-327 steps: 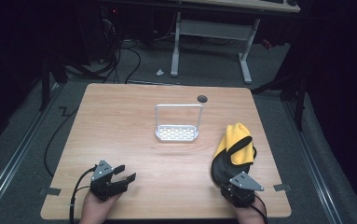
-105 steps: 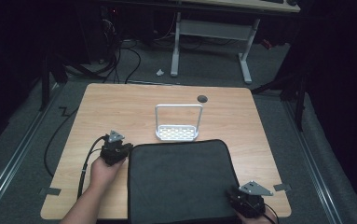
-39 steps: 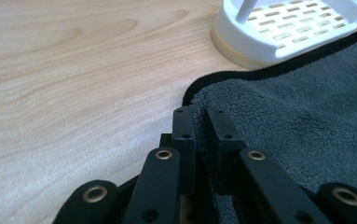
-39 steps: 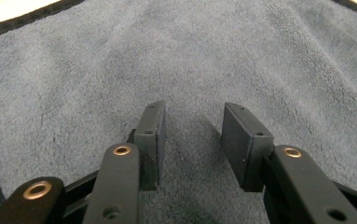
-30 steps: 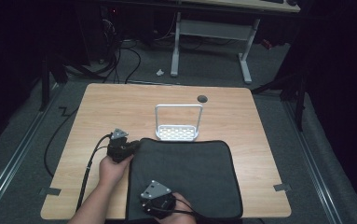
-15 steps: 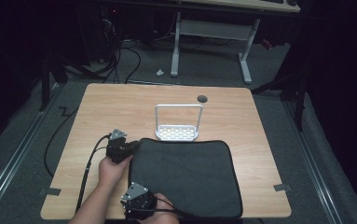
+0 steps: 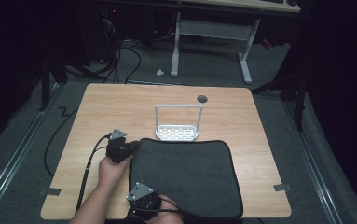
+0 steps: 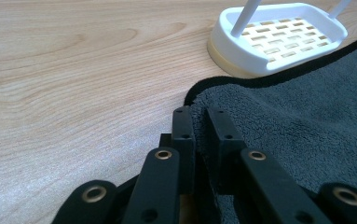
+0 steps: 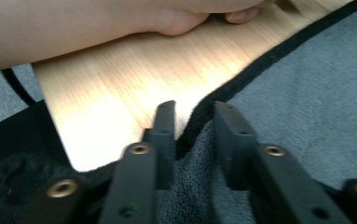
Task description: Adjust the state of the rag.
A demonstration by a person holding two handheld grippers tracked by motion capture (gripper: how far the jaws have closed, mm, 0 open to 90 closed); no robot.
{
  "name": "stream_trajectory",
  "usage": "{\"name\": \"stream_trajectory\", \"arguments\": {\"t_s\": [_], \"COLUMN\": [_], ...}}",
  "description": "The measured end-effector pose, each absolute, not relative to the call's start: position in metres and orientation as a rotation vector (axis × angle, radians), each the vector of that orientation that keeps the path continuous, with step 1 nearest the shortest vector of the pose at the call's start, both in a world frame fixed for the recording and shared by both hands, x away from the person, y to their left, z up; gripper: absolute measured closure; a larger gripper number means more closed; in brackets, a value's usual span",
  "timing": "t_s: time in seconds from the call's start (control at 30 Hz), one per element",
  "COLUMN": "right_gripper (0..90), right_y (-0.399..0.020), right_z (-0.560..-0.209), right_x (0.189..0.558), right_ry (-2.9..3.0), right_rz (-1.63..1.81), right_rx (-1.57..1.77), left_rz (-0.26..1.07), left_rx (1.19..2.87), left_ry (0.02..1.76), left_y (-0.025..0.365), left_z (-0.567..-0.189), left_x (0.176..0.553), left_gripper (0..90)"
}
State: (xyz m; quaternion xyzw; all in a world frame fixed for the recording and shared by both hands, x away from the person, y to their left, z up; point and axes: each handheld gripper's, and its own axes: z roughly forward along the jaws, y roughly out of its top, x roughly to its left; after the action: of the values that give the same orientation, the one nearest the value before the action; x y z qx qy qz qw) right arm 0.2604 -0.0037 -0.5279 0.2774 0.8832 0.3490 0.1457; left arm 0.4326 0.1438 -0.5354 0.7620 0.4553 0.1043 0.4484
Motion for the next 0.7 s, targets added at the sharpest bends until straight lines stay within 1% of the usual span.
{"name": "stream_trajectory", "arguments": {"t_s": [0.07,0.13,0.27,0.5,0.7], "right_gripper": [81.1,83.4,83.8,83.9,83.8], "right_y": [-0.004,-0.004,-0.005,-0.008,-0.007], "right_z": [-0.527,-0.527,-0.523,-0.505,-0.495], "right_x": [0.261,0.263,0.265,0.261,0.260], "right_ry": [2.541,2.542,2.540,2.497,2.464], "right_rz": [0.986,0.983,0.988,1.062,1.134], "right_rx": [0.794,0.788,0.754,0.710,0.675], "left_rz": [0.251,0.246,0.240,0.203,0.156], "left_rx": [1.880,1.883,1.881,1.872,1.780], "left_ry": [1.134,1.136,1.133,1.143,1.205], "left_y": [0.144,0.144,0.145,0.147,0.160], "left_z": [-0.536,-0.536,-0.536,-0.536,-0.534], "left_x": [0.433,0.434,0.434,0.435,0.435], "left_gripper": [82.3,82.3,82.3,82.3,82.8]}}
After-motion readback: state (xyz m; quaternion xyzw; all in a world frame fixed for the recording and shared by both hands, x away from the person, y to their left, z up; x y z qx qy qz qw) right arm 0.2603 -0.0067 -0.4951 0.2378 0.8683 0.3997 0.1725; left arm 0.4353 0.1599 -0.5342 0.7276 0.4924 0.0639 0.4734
